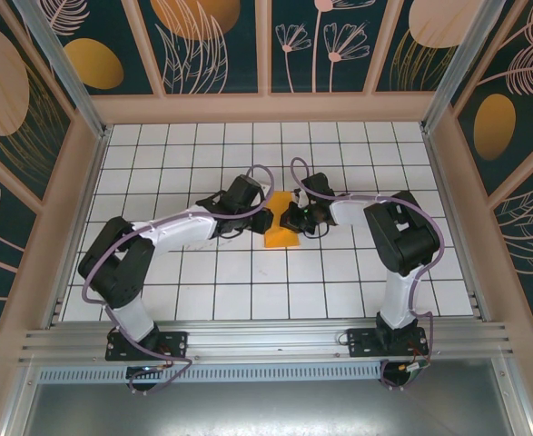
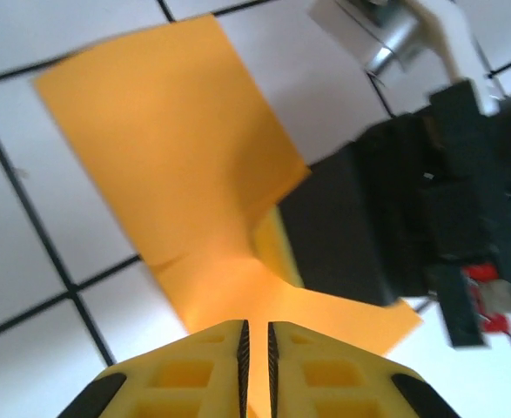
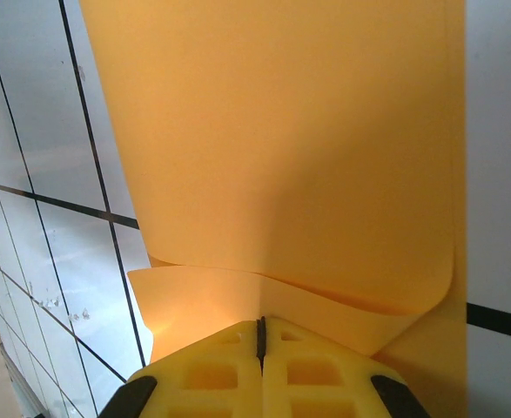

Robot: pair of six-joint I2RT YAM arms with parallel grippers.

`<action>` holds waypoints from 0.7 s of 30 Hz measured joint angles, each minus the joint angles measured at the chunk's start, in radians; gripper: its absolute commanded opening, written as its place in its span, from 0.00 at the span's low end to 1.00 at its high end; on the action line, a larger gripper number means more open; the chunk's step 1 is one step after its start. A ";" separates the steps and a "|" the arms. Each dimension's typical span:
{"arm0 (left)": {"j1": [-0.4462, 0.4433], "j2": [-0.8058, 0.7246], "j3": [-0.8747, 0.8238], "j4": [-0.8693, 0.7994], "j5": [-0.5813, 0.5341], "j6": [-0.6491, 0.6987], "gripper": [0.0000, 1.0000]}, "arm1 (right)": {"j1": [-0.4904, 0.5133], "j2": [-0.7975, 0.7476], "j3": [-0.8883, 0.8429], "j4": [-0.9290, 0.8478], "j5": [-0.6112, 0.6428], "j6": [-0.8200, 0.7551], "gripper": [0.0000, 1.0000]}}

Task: Fold a paper plane with a square sheet of paper (fold left side to right side)
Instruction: Fold the triangle a second time at the center of the table.

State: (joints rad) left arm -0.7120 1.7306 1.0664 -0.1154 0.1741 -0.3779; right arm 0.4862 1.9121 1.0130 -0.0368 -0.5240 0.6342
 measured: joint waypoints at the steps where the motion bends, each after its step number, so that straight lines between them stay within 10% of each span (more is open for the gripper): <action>1: 0.000 0.001 -0.016 0.014 0.035 -0.011 0.14 | 0.000 0.000 0.000 0.000 0.000 0.000 0.00; 21: 0.000 0.114 -0.073 0.097 0.219 -0.080 0.10 | 0.000 0.000 0.000 -0.001 0.000 -0.004 0.00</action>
State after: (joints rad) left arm -0.7120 1.8442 0.9936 -0.0189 0.3927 -0.4576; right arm 0.4862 1.9121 1.0130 -0.0376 -0.5240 0.6300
